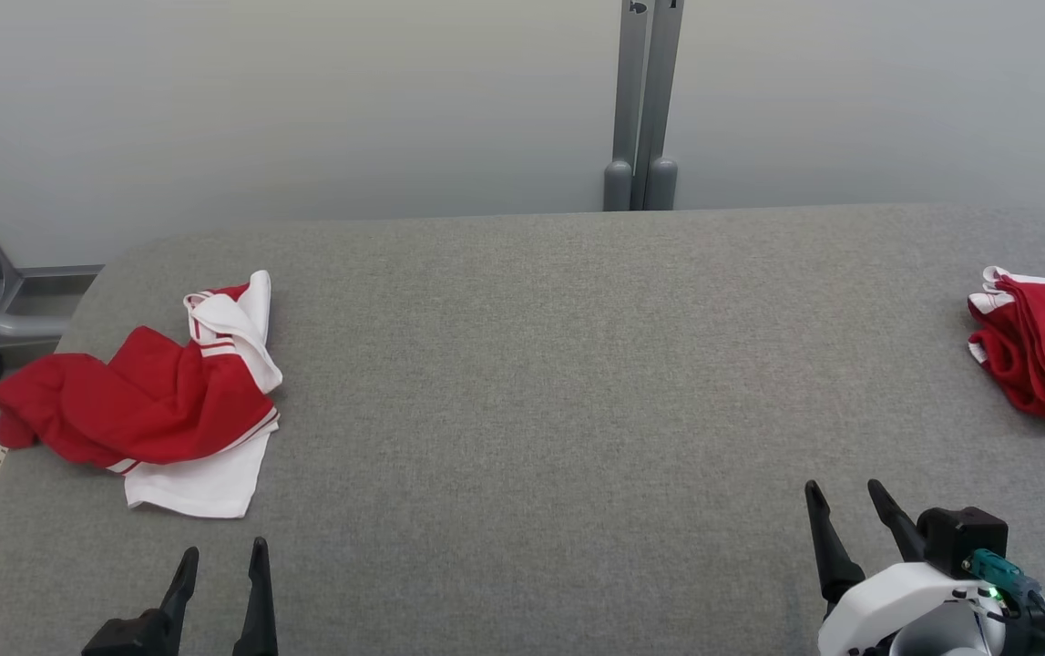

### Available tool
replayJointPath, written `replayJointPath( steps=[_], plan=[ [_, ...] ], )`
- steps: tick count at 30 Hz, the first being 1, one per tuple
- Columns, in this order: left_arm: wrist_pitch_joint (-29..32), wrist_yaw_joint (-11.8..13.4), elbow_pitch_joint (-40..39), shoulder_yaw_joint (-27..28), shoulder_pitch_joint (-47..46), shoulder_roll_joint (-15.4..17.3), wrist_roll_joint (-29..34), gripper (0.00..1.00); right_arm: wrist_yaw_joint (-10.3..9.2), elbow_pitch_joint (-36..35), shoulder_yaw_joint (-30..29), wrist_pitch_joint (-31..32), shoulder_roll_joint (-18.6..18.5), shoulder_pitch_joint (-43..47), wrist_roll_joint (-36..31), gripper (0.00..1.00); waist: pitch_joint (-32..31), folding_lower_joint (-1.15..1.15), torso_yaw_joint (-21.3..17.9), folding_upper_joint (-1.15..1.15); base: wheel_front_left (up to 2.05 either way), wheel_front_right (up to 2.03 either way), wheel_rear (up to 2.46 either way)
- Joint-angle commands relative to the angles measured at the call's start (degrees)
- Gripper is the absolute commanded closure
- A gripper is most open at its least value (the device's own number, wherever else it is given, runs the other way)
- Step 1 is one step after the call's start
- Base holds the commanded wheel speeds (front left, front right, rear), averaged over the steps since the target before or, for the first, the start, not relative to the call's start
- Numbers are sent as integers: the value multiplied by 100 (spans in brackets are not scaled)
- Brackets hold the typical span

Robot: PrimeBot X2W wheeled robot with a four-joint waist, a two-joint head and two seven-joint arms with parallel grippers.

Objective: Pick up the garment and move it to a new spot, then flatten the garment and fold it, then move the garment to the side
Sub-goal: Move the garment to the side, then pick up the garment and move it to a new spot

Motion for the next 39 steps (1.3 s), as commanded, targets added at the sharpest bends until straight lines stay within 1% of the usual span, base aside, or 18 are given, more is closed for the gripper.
replayJointPath(
  steps=[1,8,15,19,23,24,27,28,30,39],
  plan=[
    [-19,-34,51,42,-85,-9,39,0,-2,16,25,-24,-10,29,46,0,-3,0,-6,0,0,0,0],
    [-19,-86,118,108,-170,-30,99,0,-2,59,95,-16,-10,-20,154,0,-45,0,32,0,0,0,0],
    [-19,-73,134,160,-88,-31,187,0,-2,105,168,-16,-9,46,254,0,-85,0,314,0,0,0,0],
    [-19,-79,167,167,-73,13,211,0,-2,146,272,-36,-9,60,320,0,-93,0,617,0,0,0,0],
    [-19,-90,169,160,-44,75,231,0,-2,195,363,-89,-9,70,403,0,-96,0,998,0,0,0,0],
    [-19,-90,169,160,-44,75,231,0,-2,195,363,-89,-9,70,403,0,-96,0,998,0,0,0,0],
    [-19,-83,143,166,-28,118,245,0,-2,245,470,-135,-9,70,485,0,-98,0,1293,0,0,0,0],
    [-19,-90,154,171,-13,164,244,0,-2,279,529,-163,-11,61,513,0,-99,0,1490,0,0,0,0],
    [-11,-66,124,155,9,173,249,0,-2,321,593,-186,-11,42,549,0,-103,0,1681,0,0,0,0],
    [63,-30,9,133,84,268,201,0,-2,478,818,-279,-11,-99,584,0,-129,0,2382,0,0,0,0]
  ],
)
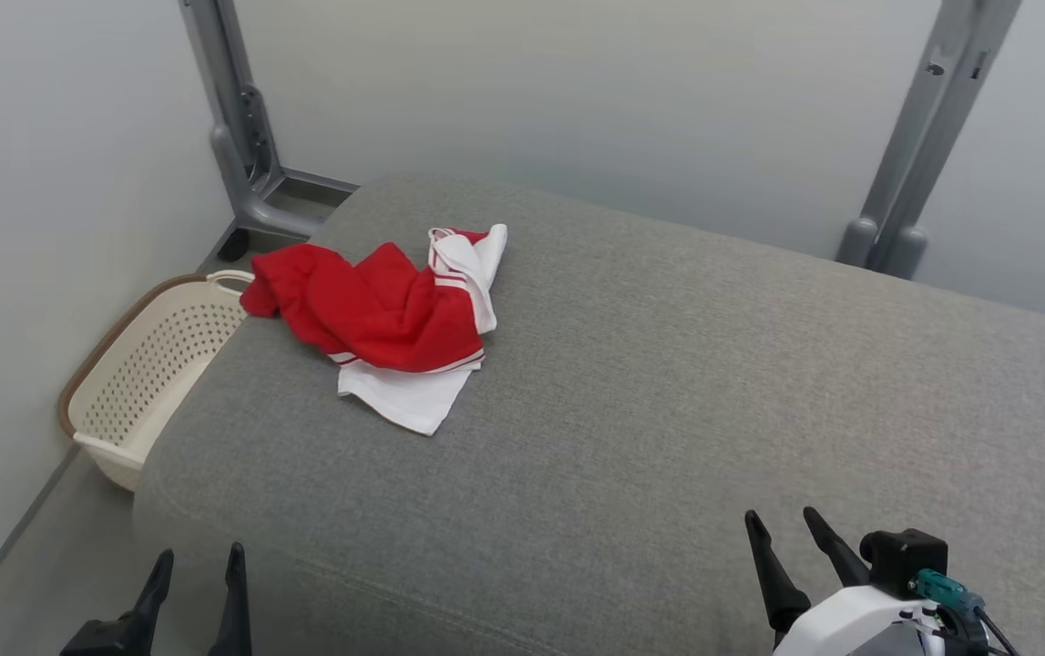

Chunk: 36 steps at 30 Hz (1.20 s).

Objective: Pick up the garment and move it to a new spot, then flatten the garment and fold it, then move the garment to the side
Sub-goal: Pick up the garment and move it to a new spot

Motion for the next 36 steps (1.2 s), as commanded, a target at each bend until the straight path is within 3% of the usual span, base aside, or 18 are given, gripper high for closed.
replayJointPath(
  steps=[1,16,24,28,36],
  plan=[
    [29,9,-6,13,77,22,-60,0,-2,20,13,-22,-14,-55,-5,0,-19,0,366,0,0,0,0],
    [27,19,-93,-20,44,8,-197,0,-2,178,62,-126,-16,-176,77,0,93,0,491,0,0,0,0],
    [726,-200,269,-837,-1062,223,-27,0,-2,46,5,-26,-17,-20,-87,0,129,0,470,0,0,0,0],
    [997,-244,586,-1140,-1710,274,-226,0,-2,-161,56,125,-17,-66,-231,0,279,0,221,0,0,0,0],
    [1611,-247,1857,-1795,-3390,640,-879,0,-2,-898,246,735,-21,-234,-704,0,953,0,-683,0,0,0,0]
  ],
)
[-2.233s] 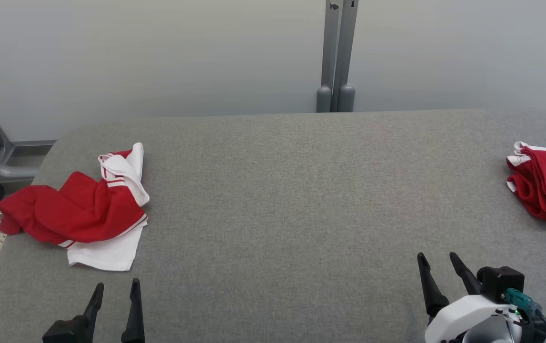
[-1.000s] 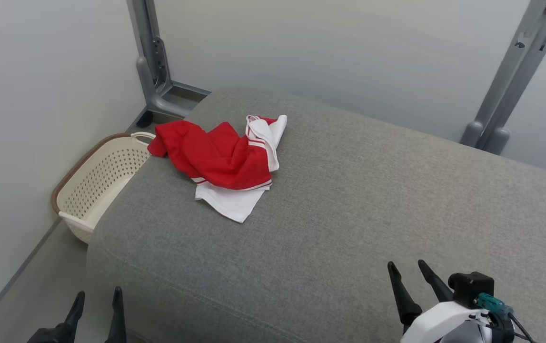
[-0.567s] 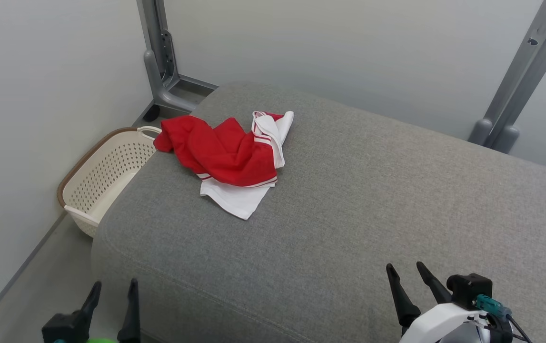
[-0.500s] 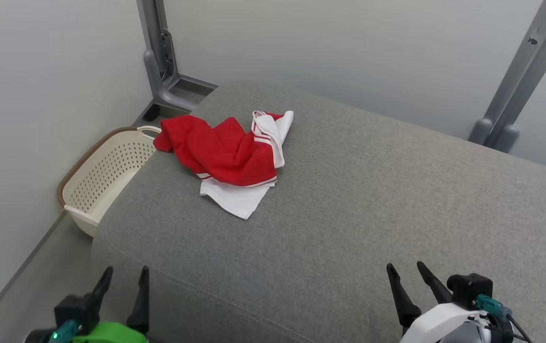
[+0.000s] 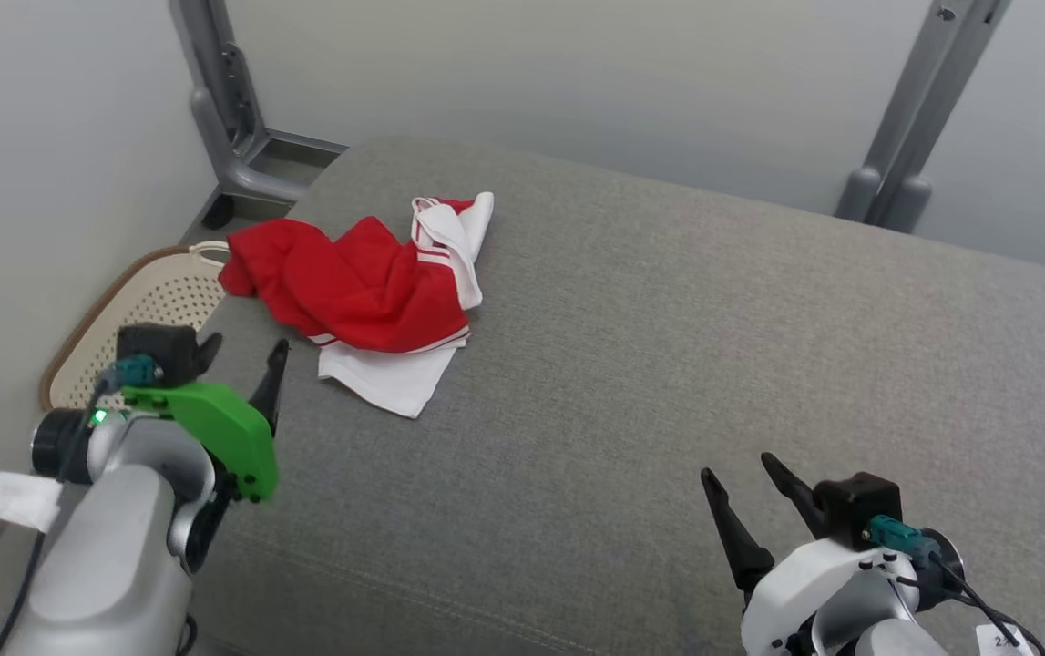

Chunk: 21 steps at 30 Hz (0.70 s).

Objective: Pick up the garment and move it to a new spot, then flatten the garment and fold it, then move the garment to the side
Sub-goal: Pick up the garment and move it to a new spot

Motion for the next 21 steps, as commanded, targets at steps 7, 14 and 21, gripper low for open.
replayJointPath(
  steps=[7,14,21],
  plan=[
    [620,-11,1063,61,-1317,-75,-464,0,-3,-690,-16,438,-85,-148,-300,0,1249,0,-1192,0,0,0,0],
    [820,21,1743,173,-2079,-285,-688,0,-3,-1133,-2,663,-206,-175,-312,0,1722,0,-1477,0,0,0,0],
    [665,122,2271,133,-2428,-439,-661,0,-3,-1285,28,696,-215,-223,-282,0,1939,0,-1577,0,0,0,0]
  ],
)
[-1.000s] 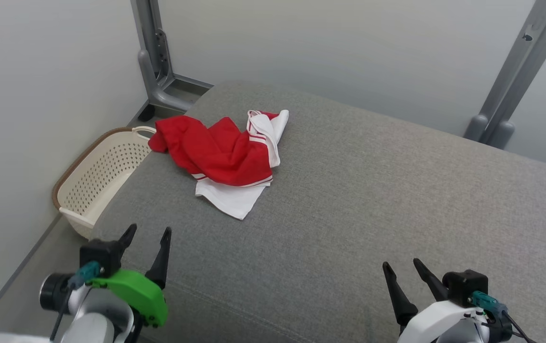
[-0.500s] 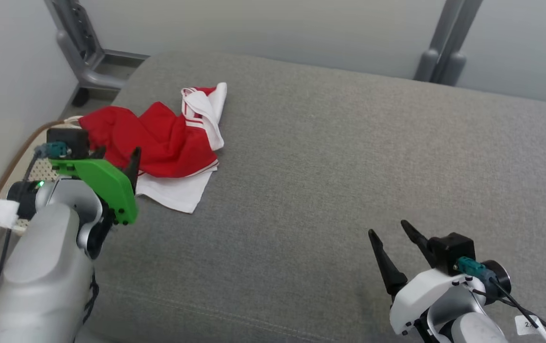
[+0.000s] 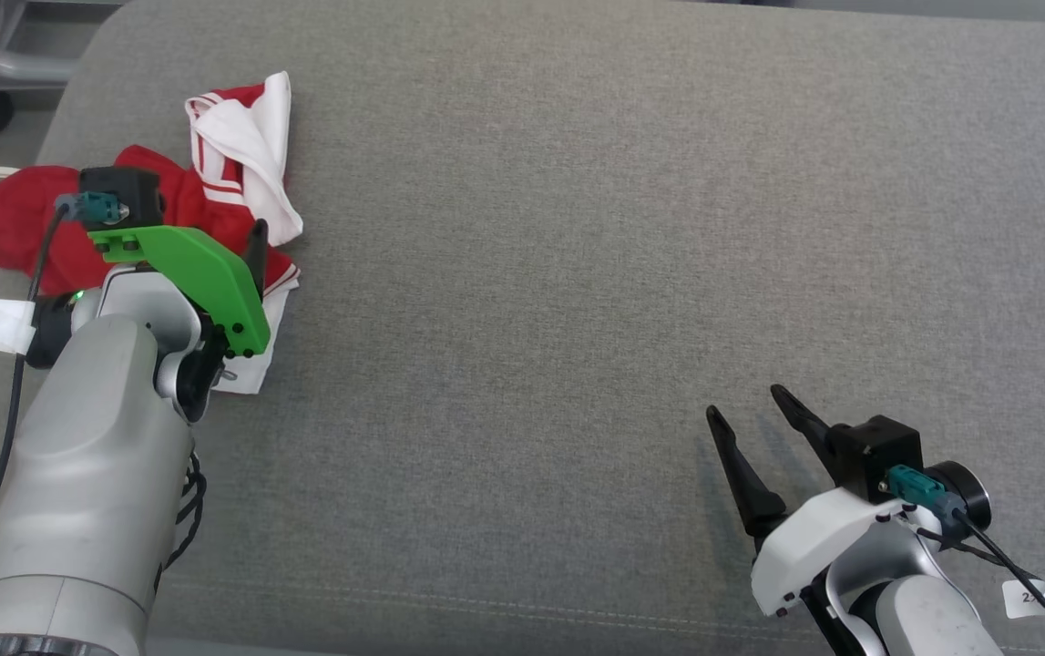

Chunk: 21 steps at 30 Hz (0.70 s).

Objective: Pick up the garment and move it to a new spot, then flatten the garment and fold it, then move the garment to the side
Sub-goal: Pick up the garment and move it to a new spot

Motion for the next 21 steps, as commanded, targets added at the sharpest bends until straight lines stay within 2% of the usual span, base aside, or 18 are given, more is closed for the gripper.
replayJointPath(
  steps=[1,7,8,9,21],
  plan=[
    [-25,79,142,-4,-130,-5,19,0,-4,-26,23,-3,0,-110,27,0,280,-1,-264,0,0,0,0],
    [-88,538,601,-21,-312,-7,92,0,-4,-5,79,-21,44,-149,31,0,318,-1,-316,0,0,0,0],
    [-128,578,652,-34,-334,7,118,46,-4,10,86,-29,51,-160,36,0,317,-1,-319,0,0,0,0],
    [-181,598,681,-50,-360,19,149,100,-4,24,91,-36,58,-174,38,0,313,-1,-323,0,0,0,0],
    [-632,460,740,-226,-693,122,292,100,-4,415,225,-258,122,-199,204,0,-200,-1,-485,0,0,0,0]
  ],
)
